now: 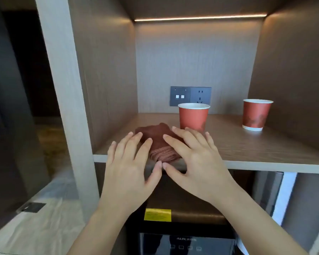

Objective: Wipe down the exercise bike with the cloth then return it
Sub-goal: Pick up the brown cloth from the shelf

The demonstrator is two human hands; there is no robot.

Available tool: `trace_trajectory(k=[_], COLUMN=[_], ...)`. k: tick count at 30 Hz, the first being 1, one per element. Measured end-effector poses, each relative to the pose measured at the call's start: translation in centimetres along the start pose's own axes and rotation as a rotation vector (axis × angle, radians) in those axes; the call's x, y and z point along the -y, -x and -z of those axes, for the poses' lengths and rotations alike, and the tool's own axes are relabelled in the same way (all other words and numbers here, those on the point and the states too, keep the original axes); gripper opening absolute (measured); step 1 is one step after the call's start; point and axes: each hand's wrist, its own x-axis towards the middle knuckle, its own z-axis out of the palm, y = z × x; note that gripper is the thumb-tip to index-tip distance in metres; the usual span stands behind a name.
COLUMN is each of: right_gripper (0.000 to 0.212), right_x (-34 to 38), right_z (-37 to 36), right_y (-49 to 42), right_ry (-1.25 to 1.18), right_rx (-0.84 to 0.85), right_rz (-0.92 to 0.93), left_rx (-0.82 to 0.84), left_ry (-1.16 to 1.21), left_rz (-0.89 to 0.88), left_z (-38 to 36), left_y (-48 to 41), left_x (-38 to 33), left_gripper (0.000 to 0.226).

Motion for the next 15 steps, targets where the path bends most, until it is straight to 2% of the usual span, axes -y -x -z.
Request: trace_trajectory(k=[3,11,15], right_gripper=[0.053,0.045,0.048], right_x=[0.8,-0.6,-2.3], right_z=[-0.2,0.2,2.2], right_y=[-1.0,-0.3,1.0], right_ry=[-0.010,-0.149,-0.215], right_rx=[-0.006,-0.004,0.091], right_rz=[0.069,0.108,0.115], left_rx=[-0.007,0.000,-0.032], left_ry=[0.029,0.082,0.097], left_rz=[-0.033,-0.033,-0.060], left_z=[0.0,-1.0,-1.3], left_y=[-0.3,-0.7,-1.1], left_x=[0.8,3.1,3.1], left_gripper=[0.054,0.054,0.052])
